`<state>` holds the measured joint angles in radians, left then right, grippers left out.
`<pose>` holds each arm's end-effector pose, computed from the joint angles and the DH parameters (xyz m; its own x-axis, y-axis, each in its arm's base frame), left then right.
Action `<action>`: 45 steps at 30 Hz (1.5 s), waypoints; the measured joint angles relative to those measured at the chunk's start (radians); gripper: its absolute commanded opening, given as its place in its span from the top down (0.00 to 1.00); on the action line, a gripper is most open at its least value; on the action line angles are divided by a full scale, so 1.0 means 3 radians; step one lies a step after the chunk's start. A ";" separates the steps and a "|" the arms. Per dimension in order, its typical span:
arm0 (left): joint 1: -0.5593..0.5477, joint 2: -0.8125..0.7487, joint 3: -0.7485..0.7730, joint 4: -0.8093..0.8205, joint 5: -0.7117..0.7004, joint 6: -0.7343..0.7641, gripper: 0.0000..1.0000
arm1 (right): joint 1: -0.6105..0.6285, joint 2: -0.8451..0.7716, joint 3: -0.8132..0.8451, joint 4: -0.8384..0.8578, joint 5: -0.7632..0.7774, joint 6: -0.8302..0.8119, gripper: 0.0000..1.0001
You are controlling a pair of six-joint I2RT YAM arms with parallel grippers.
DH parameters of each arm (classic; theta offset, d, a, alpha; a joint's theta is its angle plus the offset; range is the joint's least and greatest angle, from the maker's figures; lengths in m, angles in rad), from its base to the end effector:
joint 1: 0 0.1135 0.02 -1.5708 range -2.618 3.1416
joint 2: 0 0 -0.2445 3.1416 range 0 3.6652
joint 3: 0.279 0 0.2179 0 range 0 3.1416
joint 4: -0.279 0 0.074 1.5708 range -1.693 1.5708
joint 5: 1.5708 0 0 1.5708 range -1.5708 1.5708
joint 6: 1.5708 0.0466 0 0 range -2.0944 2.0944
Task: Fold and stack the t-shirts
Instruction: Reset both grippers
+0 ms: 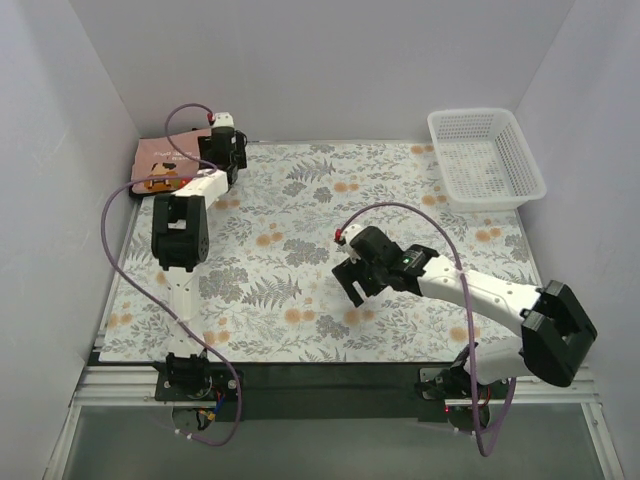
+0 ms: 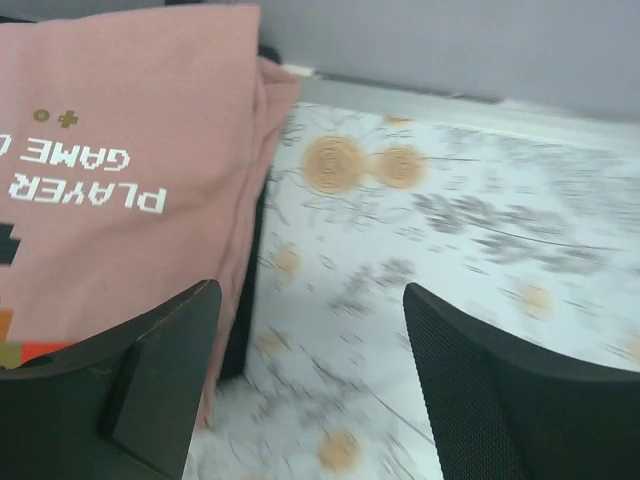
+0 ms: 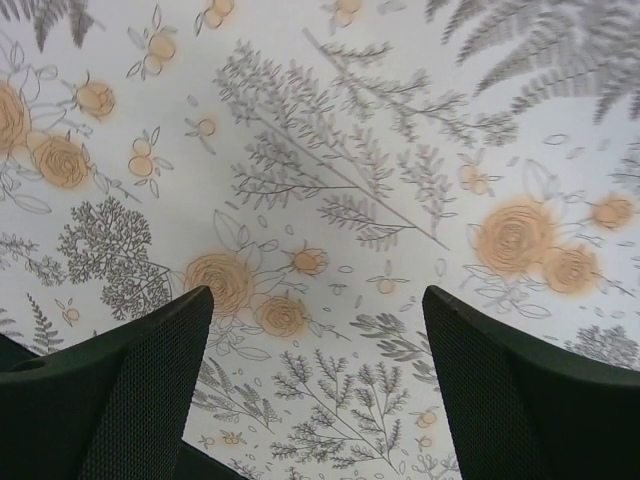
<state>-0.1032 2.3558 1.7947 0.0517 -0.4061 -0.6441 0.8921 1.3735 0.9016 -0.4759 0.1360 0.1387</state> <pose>0.5033 -0.0336 0.1688 -0.2387 -0.5299 -0.8138 -0.4899 0.7893 -0.3702 0.1657 0.1953 0.2139 -0.6047 -0.5316 -0.5931 -0.6441 0.7644 -0.0284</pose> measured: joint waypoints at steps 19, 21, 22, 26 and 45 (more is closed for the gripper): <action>-0.0169 -0.5310 -0.2668 -0.1245 0.1069 -0.1755 0.17 | -0.0526 -0.2310 -0.0038 -0.0367 0.1582 0.0278 0.02; -0.0168 -0.5831 -0.2729 -0.1514 0.0841 -0.1771 0.17 | -0.0526 -0.2583 -0.0126 -0.0362 0.1759 0.0273 0.02; -0.0169 -0.6086 -0.2744 -0.1593 0.0727 -0.1771 0.17 | -0.0526 -0.2706 -0.0182 -0.0360 0.1843 0.0267 0.02; -0.0169 -0.7145 -0.3021 -0.1717 0.0211 -0.1733 0.17 | -0.0530 -0.3049 -0.0472 -0.0328 0.2052 0.0214 0.02; -0.0168 -0.7823 -0.4318 -0.1570 -0.0418 -0.1694 0.05 | -0.0532 -0.3468 -0.0914 -0.0031 0.2238 0.0015 0.02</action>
<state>-0.1535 0.0090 0.4992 -0.4194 -0.5316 -1.1522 0.7326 0.3332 0.6273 -0.4850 0.8074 0.1432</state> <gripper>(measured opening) 0.947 0.983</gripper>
